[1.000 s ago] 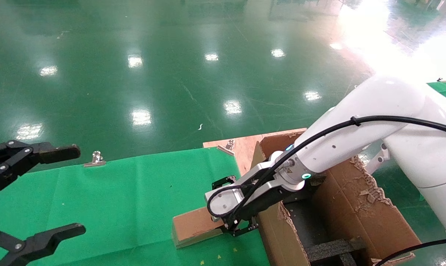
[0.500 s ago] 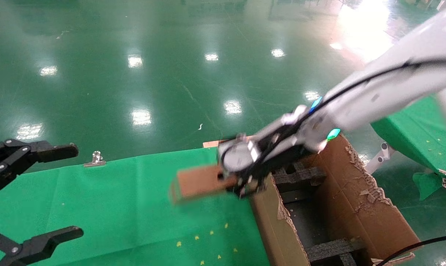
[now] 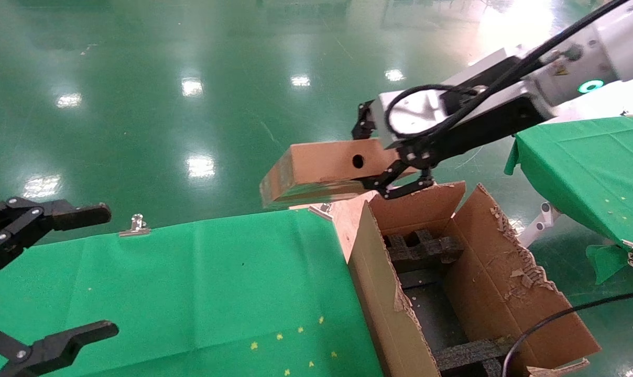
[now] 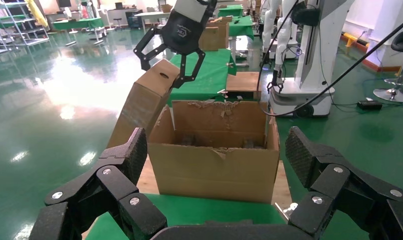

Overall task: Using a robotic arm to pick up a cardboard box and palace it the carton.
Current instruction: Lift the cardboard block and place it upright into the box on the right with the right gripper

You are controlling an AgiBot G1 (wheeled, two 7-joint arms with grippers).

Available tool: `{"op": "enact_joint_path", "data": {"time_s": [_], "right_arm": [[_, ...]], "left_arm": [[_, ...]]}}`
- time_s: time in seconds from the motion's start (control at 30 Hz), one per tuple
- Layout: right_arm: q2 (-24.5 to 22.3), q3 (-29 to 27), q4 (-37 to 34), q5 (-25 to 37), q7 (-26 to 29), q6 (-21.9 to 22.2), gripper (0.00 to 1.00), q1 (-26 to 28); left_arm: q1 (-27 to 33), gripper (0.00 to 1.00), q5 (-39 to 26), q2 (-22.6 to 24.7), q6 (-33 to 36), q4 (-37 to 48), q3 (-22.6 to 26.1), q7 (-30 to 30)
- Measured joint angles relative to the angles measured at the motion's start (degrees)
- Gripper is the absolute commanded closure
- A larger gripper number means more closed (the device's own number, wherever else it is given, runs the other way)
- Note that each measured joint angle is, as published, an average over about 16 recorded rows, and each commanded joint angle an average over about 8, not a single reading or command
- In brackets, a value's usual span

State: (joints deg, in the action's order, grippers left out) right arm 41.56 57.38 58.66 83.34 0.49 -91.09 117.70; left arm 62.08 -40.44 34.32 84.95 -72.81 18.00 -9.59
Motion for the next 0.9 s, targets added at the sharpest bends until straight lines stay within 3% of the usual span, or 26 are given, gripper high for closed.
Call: {"op": "enact_joint_path", "data": {"time_s": [0.4, 0.67, 0.9], "right_arm": [[-10.6, 8.3, -4.79, 0.75, -0.71, 0.28, 1.0, 5.36], [-17.71, 12.2, -6.15, 0.75, 0.8, 0.72, 1.0, 5.82], [-20.76, 13.58, -6.97, -0.43, 1.97, 1.26, 1.0, 5.23]], "left_arm": [[0.0, 0.0, 0.01, -0.01, -0.01, 0.0, 0.02, 0.01], [0.01, 0.0, 0.02, -0.01, -0.02, 0.0, 0.03, 0.02], [0.0, 0.0, 0.03, -0.02, -0.02, 0.01, 0.04, 0.02]]}}
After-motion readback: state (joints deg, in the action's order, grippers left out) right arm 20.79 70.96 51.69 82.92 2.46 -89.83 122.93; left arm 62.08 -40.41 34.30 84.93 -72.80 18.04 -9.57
